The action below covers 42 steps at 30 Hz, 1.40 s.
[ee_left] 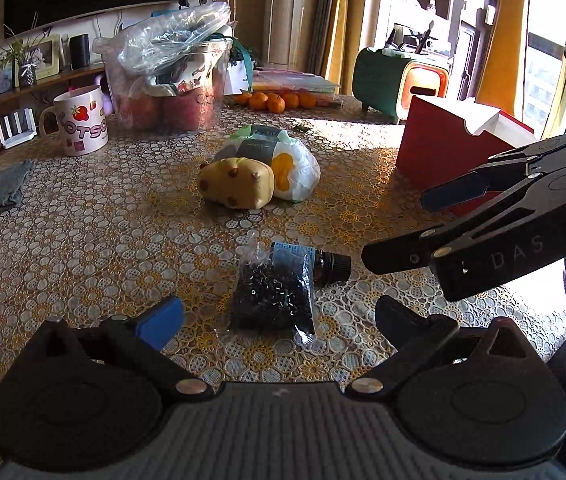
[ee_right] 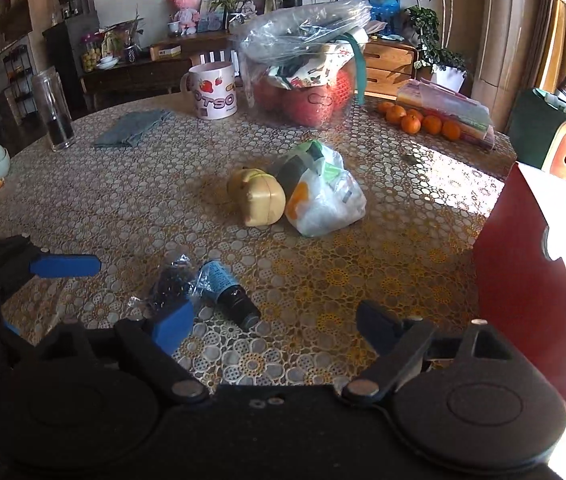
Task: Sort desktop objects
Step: 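Grasp the black bead bag with the left gripper while the right grasps the small dark bottle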
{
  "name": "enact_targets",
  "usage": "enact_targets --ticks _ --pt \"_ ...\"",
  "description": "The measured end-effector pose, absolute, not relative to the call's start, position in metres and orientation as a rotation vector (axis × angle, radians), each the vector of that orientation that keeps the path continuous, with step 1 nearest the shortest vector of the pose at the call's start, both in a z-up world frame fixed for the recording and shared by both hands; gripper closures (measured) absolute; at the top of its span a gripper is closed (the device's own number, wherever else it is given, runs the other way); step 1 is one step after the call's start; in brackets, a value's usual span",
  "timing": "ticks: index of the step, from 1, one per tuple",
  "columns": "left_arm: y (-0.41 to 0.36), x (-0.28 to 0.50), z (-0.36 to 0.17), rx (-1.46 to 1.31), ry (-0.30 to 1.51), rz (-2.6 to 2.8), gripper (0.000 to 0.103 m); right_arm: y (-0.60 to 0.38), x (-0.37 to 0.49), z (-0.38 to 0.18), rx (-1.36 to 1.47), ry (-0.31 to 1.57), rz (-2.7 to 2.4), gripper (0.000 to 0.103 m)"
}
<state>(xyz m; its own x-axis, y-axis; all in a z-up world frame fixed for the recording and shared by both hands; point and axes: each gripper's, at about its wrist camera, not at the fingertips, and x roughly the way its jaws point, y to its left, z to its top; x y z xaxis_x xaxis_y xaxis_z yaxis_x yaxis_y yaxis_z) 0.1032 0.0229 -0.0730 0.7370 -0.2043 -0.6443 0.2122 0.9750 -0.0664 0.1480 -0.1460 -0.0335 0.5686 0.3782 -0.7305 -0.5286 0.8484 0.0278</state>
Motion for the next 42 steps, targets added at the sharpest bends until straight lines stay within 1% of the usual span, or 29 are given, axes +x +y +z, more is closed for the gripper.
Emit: enact_targets --ticks 2,4,5,12,16,22,25,27,28,30,32,34,38,40,42 --pt "0.022 0.107 -0.078 0.016 0.712 -0.229 0.000 -0.139 0.150 -0.039 -0.251 0.806 0.547 0.018" --pt "0.021 0.112 -0.082 0.024 0.718 -0.228 0.000 -0.131 0.152 -0.046 -0.301 0.810 0.562 0.023" --pt "0.021 0.113 -0.084 0.026 0.721 -0.229 0.000 -0.129 0.154 -0.049 -0.313 0.813 0.568 0.024" --pt "0.018 0.127 -0.092 0.045 0.736 -0.229 0.000 -0.118 0.169 -0.062 -0.335 0.841 0.589 0.032" --pt "0.016 0.134 -0.093 0.052 0.737 -0.234 0.001 -0.109 0.176 -0.067 -0.356 0.850 0.600 0.040" --pt "0.017 0.138 -0.096 0.033 0.738 -0.225 0.001 -0.100 0.180 -0.069 -0.364 0.841 0.618 0.044" --pt "0.018 0.139 -0.097 0.033 0.740 -0.222 0.005 -0.096 0.182 -0.071 -0.361 0.840 0.626 0.047" --pt "0.018 0.139 -0.098 0.032 0.743 -0.221 0.011 -0.094 0.183 -0.073 -0.360 0.842 0.628 0.050" --pt "0.018 0.139 -0.098 0.029 0.747 -0.219 0.015 -0.094 0.183 -0.074 -0.357 0.845 0.630 0.052" --pt "0.018 0.139 -0.097 0.034 0.741 -0.211 0.019 -0.093 0.184 -0.075 -0.350 0.846 0.633 0.054" --pt "0.018 0.139 -0.097 0.034 0.737 -0.213 0.026 -0.092 0.186 -0.076 -0.338 0.852 0.634 0.057" --pt "0.017 0.138 -0.097 0.042 0.733 -0.215 0.029 -0.092 0.187 -0.077 -0.325 0.857 0.637 0.061" --pt "0.016 0.138 -0.097 0.050 0.729 -0.219 0.031 -0.093 0.187 -0.078 -0.311 0.864 0.640 0.061" --pt "0.017 0.139 -0.097 0.047 0.728 -0.220 0.033 -0.094 0.187 -0.078 -0.307 0.862 0.636 0.063" --pt "0.017 0.140 -0.097 0.040 0.730 -0.220 0.034 -0.095 0.187 -0.078 -0.297 0.861 0.634 0.068"
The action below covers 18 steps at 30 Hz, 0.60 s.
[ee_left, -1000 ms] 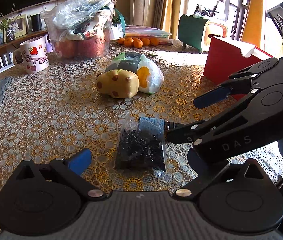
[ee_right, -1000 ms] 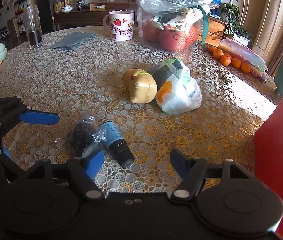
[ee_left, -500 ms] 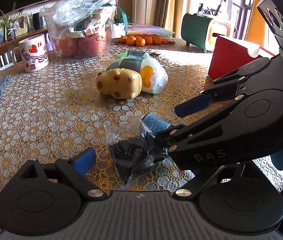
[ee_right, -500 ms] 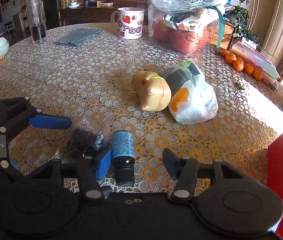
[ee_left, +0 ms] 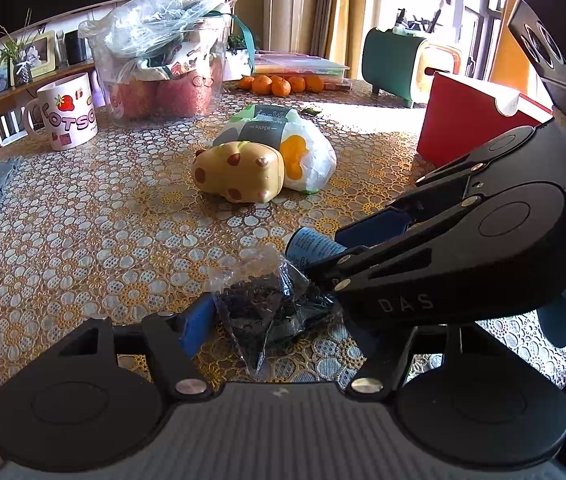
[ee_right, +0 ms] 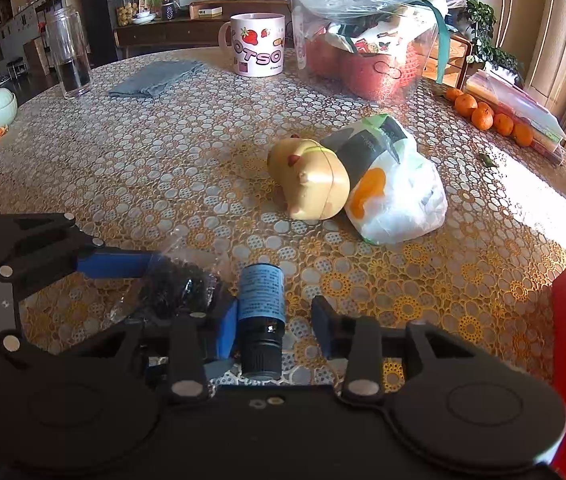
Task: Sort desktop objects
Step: 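Grasp the black bead bag with the left gripper while the right grasps the small dark bottle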
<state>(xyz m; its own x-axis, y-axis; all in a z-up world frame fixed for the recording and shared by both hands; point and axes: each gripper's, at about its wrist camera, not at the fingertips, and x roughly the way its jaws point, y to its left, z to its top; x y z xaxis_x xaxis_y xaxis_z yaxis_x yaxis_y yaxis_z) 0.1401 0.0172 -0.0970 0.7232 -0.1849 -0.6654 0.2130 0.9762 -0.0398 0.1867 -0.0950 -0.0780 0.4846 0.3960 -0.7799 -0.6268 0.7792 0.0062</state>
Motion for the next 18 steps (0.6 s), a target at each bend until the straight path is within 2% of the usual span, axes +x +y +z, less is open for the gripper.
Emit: enact_targets --ticks 6,14,18 --pt "0.019 0.142 -0.095 0.023 0.737 -0.228 0.040 -0.105 0.190 -0.078 -0.257 0.868 0.601 0.080" --pt "0.022 0.145 -0.094 -0.006 0.743 -0.182 0.058 -0.129 0.188 -0.077 -0.223 0.867 0.556 0.080" --pt "0.022 0.144 -0.092 -0.003 0.741 -0.162 0.063 -0.137 0.185 -0.077 -0.205 0.861 0.526 0.080"
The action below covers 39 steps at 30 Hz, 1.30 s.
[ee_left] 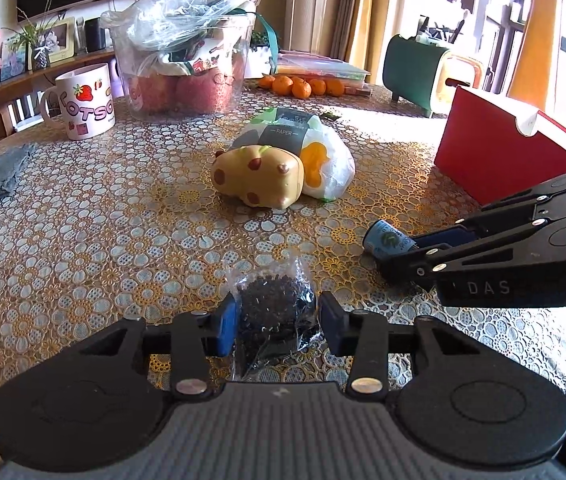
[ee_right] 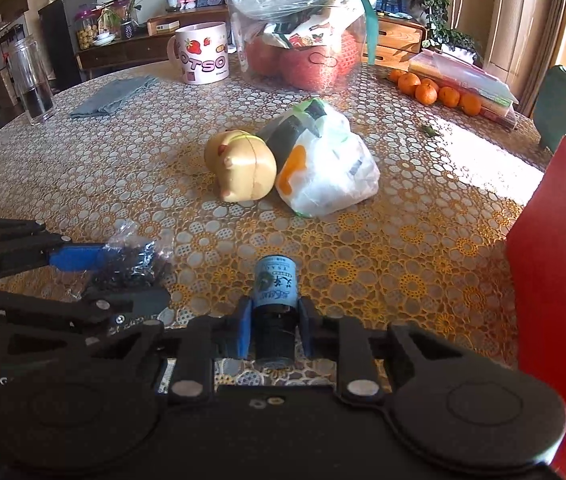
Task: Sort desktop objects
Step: 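Grasp the black bead bag with the left gripper while the right grasps the small dark bottle, then carry the bead bag and bottle with both grippers into the red box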
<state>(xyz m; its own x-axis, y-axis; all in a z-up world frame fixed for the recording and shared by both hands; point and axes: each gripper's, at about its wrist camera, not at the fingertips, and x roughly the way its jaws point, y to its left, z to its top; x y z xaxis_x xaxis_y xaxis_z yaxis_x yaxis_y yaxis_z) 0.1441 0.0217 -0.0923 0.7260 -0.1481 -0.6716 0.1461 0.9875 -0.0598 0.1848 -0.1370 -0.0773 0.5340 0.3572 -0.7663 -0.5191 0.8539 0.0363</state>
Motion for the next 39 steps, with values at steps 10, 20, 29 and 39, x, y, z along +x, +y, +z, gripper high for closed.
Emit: enact_targets --ticks 10,20,29,39 --pt "0.016 0.134 -0.085 -0.023 0.749 -0.150 0.066 -0.160 0.171 -0.071 -0.106 0.864 0.513 0.080" --pt "-0.008 0.112 -0.057 -0.030 0.736 -0.187 0.066 -0.195 0.142 -0.048 -0.031 0.829 0.508 0.080" --pt "-0.043 0.093 -0.021 -0.029 0.693 -0.260 0.066 -0.236 0.117 -0.011 0.035 0.757 0.519 0.080" --pt "-0.088 0.084 0.011 -0.001 0.655 -0.327 0.066 -0.287 0.101 0.026 0.061 0.687 0.478 0.080"
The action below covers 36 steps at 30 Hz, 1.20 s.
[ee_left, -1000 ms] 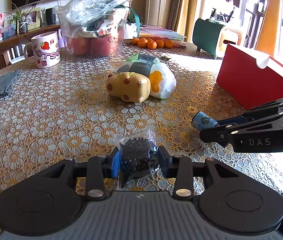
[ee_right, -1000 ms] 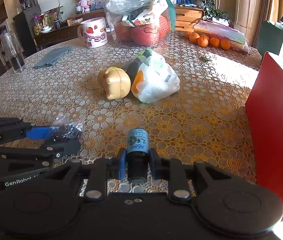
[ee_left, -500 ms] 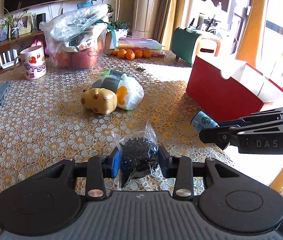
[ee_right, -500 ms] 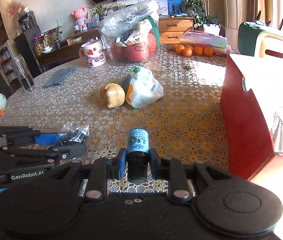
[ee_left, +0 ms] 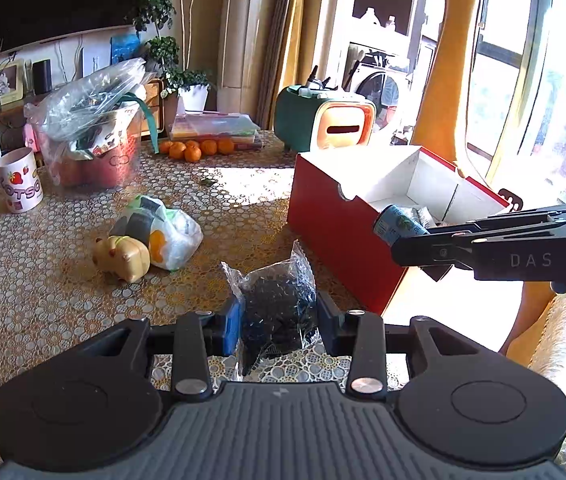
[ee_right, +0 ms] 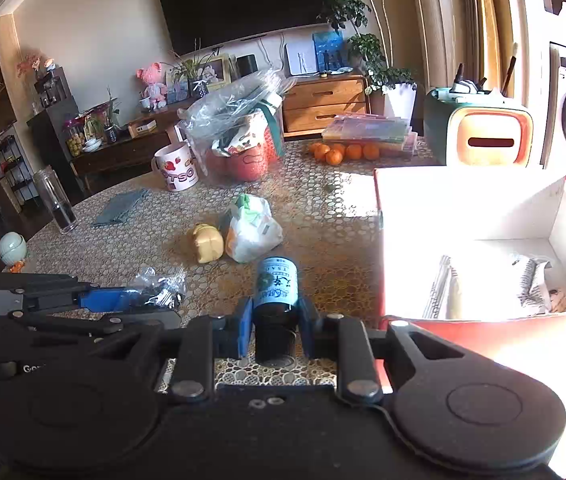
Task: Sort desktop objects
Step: 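Carry the bead bag and bottle with both grippers into the red box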
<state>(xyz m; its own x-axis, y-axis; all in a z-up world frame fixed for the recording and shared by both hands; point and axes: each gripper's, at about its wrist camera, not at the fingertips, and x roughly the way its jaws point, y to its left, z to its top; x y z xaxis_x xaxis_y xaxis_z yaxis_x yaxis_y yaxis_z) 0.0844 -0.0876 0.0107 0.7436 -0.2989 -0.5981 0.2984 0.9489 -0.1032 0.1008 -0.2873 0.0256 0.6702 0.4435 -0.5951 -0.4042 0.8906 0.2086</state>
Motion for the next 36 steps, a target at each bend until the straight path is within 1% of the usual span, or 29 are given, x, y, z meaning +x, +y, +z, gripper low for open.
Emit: enact_targets --ticks 16,27,36 --pt "-0.168 0.100 0.028 0.073 0.622 -0.442 0.066 -0.370 0.099 0.041 0.092 0.621 0.359 0.080" --pt "-0.223 0.129 0.029 0.146 0.608 -0.504 0.066 -0.424 0.118 0.032 0.123 0.634 0.250 0.080" --pt "-0.254 0.163 0.024 0.195 0.620 -0.523 0.066 -0.446 0.142 0.021 0.133 0.639 0.218 0.080"
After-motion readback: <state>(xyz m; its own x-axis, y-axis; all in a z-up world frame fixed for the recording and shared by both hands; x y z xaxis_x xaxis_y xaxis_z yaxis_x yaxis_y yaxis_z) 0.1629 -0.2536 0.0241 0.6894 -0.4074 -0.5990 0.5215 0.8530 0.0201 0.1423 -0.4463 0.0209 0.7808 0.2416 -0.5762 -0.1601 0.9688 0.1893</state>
